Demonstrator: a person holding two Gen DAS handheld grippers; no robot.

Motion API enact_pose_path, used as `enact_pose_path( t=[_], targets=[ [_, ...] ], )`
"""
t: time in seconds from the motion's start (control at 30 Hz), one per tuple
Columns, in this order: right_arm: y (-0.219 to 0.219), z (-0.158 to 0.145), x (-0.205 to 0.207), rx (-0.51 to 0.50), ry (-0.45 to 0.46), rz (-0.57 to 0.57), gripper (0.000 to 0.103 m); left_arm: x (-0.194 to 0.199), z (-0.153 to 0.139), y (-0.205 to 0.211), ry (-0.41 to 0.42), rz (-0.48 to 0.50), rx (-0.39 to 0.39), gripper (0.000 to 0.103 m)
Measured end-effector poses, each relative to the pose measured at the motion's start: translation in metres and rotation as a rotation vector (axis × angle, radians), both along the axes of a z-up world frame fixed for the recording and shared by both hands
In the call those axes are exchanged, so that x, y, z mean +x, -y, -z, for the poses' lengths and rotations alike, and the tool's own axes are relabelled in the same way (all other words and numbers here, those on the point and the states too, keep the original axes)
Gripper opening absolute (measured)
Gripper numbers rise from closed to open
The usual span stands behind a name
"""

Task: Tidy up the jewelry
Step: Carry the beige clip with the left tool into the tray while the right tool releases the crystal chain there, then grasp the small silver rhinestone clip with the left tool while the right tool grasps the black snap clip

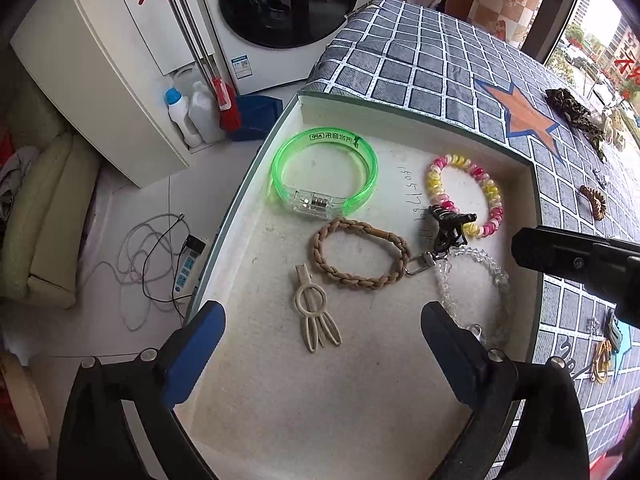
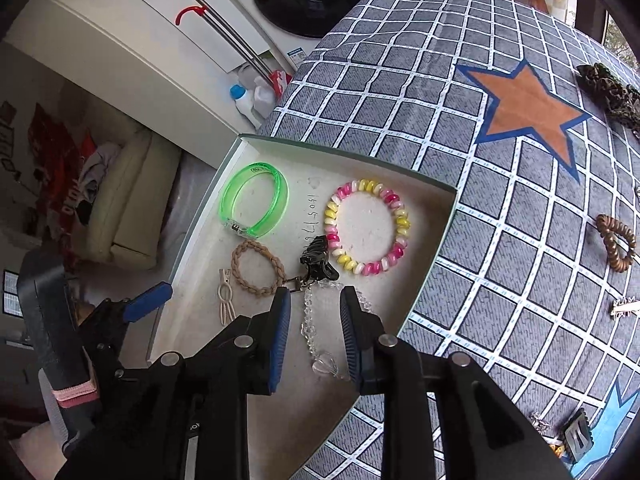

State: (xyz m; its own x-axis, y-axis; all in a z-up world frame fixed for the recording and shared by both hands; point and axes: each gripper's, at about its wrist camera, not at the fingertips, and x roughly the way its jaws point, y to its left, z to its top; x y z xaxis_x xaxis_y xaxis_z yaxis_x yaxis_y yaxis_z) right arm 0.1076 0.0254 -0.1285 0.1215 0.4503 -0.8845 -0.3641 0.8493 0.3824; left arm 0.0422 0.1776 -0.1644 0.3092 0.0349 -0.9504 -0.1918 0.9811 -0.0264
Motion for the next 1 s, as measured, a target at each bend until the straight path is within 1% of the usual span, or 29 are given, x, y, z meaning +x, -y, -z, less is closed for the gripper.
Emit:
enact_pose_path(
  t=[0.07, 0.13, 0.23, 0.27, 0.33, 0.47, 0.57, 0.63, 0.67, 0.7, 0.8, 0.87, 0.9, 0.93, 1.0],
  targets=[
    [0.006, -0.003, 0.001, -0.001, -0.003, 0.015, 0.031, 0.000, -0.002, 0.003, 0.000, 0.008, 0.013, 0.103],
    [0.016, -0.003, -0.001, -0.003, -0.007, 0.035, 0.037, 0.000, -0.007, 0.007, 0.006, 0.017, 0.028, 0.103],
    [0.034, -0.004, -0.003, -0.005, -0.014, 0.071, 0.041, 0.001, -0.011, 0.014, 0.007, 0.030, 0.043, 0.103],
    [0.041, -0.004, -0.003, -0.007, -0.018, 0.086, 0.042, 0.001, -0.013, 0.016, 0.007, 0.034, 0.045, 0.103],
    [0.056, -0.005, -0.005, -0.009, -0.023, 0.116, 0.047, 0.002, -0.016, 0.022, 0.005, 0.048, 0.041, 0.103],
    [0.086, -0.005, -0.007, -0.014, -0.027, 0.176, 0.050, 0.006, -0.023, 0.039, 0.013, 0.087, 0.034, 0.103],
    [0.110, -0.005, -0.009, -0.024, -0.031, 0.221, 0.060, 0.010, -0.029, 0.056, 0.015, 0.118, 0.024, 0.103],
    [0.128, -0.006, -0.013, -0.033, -0.031, 0.259, 0.074, 0.012, -0.034, 0.067, 0.018, 0.138, 0.015, 0.103],
    [0.138, -0.006, -0.015, -0.040, -0.031, 0.281, 0.079, 0.013, -0.037, 0.074, 0.018, 0.148, 0.016, 0.103],
    [0.148, -0.007, -0.017, -0.050, -0.028, 0.307, 0.082, 0.014, -0.038, 0.080, 0.016, 0.159, 0.022, 0.103],
    [0.179, -0.006, -0.026, -0.101, -0.031, 0.377, 0.082, 0.015, -0.044, 0.100, 0.014, 0.196, 0.007, 0.103],
    [0.200, -0.003, -0.032, -0.132, -0.043, 0.410, 0.084, 0.016, -0.047, 0.115, 0.015, 0.229, -0.001, 0.103],
    [0.209, -0.001, -0.035, -0.147, -0.048, 0.420, 0.095, 0.016, -0.047, 0.123, 0.015, 0.247, -0.009, 0.103],
    [0.217, 0.001, -0.038, -0.168, -0.047, 0.428, 0.103, 0.016, -0.048, 0.131, 0.012, 0.264, -0.018, 0.103],
    [0.231, 0.004, -0.044, -0.211, -0.036, 0.424, 0.103, 0.014, -0.048, 0.145, 0.013, 0.292, -0.027, 0.103]
  ],
)
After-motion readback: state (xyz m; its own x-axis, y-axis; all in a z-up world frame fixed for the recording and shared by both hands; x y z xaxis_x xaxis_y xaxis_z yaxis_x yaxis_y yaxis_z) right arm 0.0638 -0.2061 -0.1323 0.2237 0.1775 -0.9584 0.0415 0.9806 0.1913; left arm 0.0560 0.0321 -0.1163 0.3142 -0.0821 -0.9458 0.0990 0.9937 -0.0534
